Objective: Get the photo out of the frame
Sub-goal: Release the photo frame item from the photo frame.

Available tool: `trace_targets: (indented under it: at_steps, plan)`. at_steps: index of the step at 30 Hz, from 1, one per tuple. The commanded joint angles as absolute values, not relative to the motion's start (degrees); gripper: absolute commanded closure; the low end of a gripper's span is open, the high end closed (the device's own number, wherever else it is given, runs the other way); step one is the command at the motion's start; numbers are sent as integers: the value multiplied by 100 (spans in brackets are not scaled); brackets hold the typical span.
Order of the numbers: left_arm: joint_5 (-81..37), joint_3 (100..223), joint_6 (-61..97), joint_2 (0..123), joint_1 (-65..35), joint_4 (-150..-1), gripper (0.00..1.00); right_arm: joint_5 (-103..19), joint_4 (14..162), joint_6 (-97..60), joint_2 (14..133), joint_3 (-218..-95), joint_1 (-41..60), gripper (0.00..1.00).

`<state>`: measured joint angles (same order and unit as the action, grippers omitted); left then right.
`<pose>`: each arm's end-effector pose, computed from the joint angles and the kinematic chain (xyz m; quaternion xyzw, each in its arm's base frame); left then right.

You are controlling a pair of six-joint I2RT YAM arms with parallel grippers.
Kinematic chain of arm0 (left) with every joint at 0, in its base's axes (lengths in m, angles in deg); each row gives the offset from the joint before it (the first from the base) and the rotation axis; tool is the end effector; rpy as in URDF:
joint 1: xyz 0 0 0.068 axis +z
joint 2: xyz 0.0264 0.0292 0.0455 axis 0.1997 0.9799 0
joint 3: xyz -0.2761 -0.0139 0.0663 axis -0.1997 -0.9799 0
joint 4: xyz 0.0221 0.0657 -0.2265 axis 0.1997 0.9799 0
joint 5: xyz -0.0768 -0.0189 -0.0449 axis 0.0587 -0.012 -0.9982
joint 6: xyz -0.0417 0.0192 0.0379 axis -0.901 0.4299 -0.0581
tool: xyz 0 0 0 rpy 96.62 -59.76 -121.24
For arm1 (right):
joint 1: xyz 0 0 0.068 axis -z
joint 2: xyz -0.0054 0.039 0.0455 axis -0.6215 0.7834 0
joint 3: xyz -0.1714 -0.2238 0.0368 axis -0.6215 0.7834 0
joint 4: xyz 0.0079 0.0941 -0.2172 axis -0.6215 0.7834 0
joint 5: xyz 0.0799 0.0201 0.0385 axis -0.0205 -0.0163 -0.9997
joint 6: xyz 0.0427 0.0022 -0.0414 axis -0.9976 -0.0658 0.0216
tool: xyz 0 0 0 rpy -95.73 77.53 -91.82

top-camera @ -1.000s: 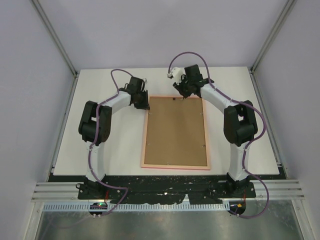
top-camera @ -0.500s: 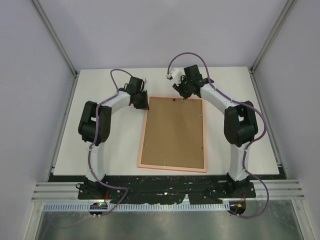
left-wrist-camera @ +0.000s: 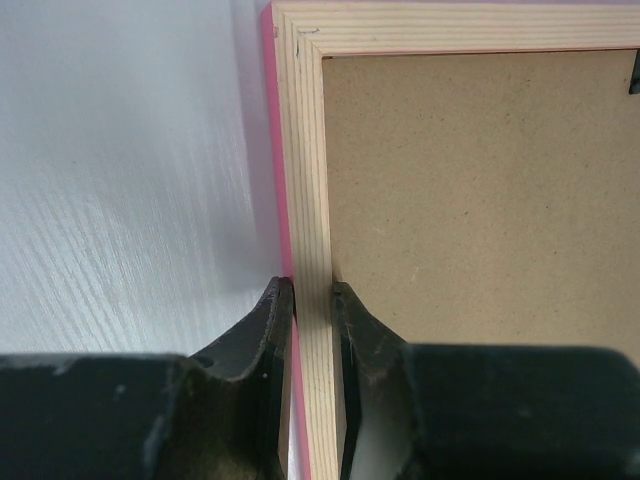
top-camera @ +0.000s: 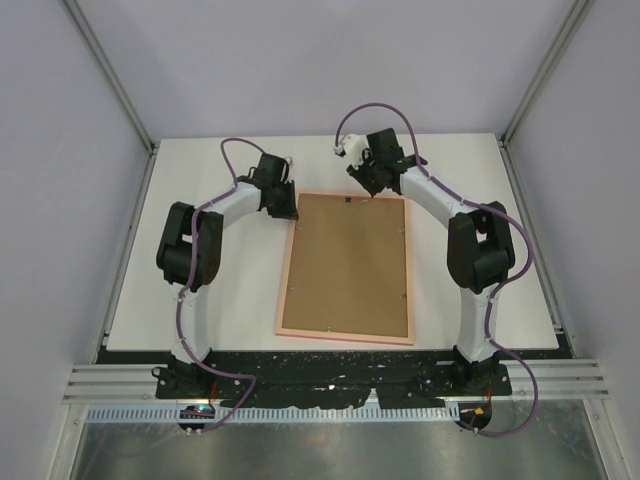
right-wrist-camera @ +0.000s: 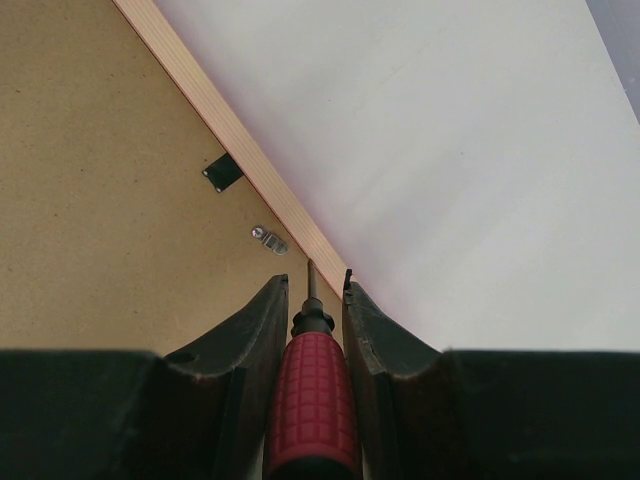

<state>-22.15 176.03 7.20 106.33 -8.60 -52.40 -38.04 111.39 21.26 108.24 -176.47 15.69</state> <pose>0.4134 -0.1580 0.1859 0.0058 0.9501 -0.1728 0.2595 0.4139 0.1762 0.2584 -0.4399 0.8107 -0.0066 0.3861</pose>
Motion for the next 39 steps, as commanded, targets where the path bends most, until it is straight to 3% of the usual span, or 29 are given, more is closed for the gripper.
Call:
trace_targets:
  at_steps: [1,7,20,27,39]
  plan:
    - [-2100,17490,762,10467,-834,-5193,100,-3570,10837,2140,10880,-17929,1575,92]
    - [-2091,17490,754,10467,-834,-5193,100,-3701,10872,2149,10766,-17859,1593,92]
    - [-2091,17490,754,10467,-834,-5184,100,-2770,9668,2589,10739,-17313,1593,92]
    - [-2100,17490,754,10467,-826,-5202,100,-3664,10880,2141,10423,-17604,1593,92]
    - [-2135,17464,745,10458,-808,-5228,100,-3939,11329,2008,8736,-15927,1856,92]
